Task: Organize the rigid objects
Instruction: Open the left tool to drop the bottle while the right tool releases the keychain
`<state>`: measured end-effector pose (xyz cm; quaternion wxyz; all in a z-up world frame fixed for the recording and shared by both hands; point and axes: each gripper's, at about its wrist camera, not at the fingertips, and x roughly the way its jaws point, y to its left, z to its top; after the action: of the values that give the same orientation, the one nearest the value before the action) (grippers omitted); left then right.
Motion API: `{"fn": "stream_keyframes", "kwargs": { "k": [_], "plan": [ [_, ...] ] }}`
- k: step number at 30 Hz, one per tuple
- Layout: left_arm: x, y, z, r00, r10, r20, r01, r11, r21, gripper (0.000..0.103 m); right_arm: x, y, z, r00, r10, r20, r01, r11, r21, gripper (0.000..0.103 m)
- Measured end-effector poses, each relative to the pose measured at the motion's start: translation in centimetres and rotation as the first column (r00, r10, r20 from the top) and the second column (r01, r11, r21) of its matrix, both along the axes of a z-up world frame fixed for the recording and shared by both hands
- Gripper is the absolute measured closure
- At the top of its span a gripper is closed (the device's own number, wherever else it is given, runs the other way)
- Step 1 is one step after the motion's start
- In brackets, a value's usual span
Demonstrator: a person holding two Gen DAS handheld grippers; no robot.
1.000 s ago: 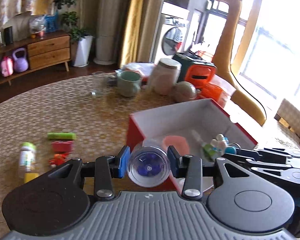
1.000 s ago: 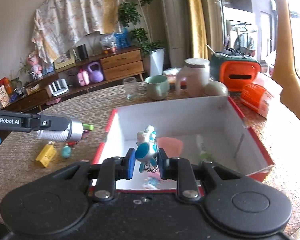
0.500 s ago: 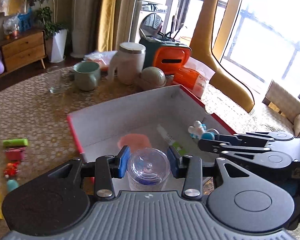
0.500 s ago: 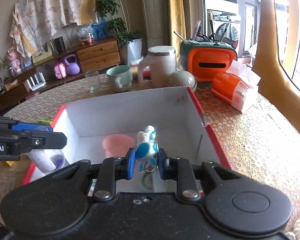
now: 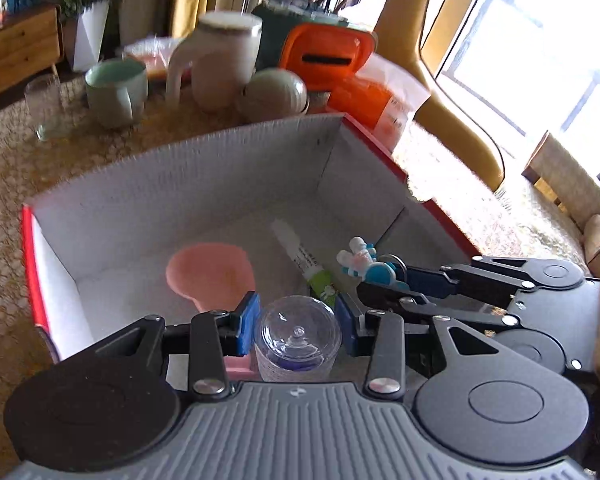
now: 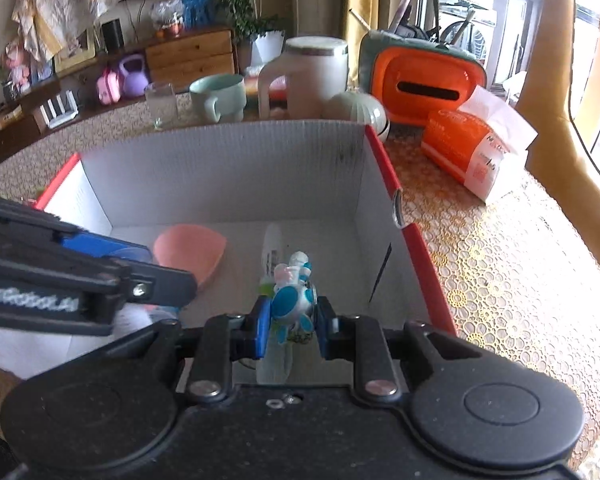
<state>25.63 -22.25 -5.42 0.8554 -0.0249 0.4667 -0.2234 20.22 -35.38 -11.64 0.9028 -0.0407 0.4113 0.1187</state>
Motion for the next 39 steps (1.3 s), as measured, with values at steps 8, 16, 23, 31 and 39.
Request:
{"fn": "stream_keyframes", "kwargs": {
  "k": [8,16,23,31,39],
  "plan": [
    [1.6,0.2,-1.9,0.997,0.034,-0.065,-0.033,0.999,0.016,0.063,0.2,0.1,-0.4,0.999,0.025,-0.020,-0.025,1.000,-0.008,0.079],
    [1.9,0.2,-2.8,0.994,0.041,-0.101,-0.034,0.997,0.072,0.062,-0.3,0.3,0.1,0.999,0.044,-0.020,-0.043,0.999,0.008,0.073],
    [0.9,0.4,-2.0,0.997,0.021,-0.075,-0.015,0.997,0.082,0.053,-1.4,0.5,0.9,0.999,0.052,-0.008,-0.052,0.998,0.022,0.067],
    [-1.1,1.6,-0.1,1.000,0.016,-0.018,-0.015,0.998,0.054,0.044,-2.7,0.7,2.1,0.999,0.053,0.013,-0.053,0.998,0.037,0.062],
    [-3.8,3.3,2.4,0.998,0.024,0.065,-0.027,0.999,0.043,0.044,-4.6,1.5,4.1,0.997,0.064,0.052,-0.068,0.995,0.078,0.055]
  ]
}}
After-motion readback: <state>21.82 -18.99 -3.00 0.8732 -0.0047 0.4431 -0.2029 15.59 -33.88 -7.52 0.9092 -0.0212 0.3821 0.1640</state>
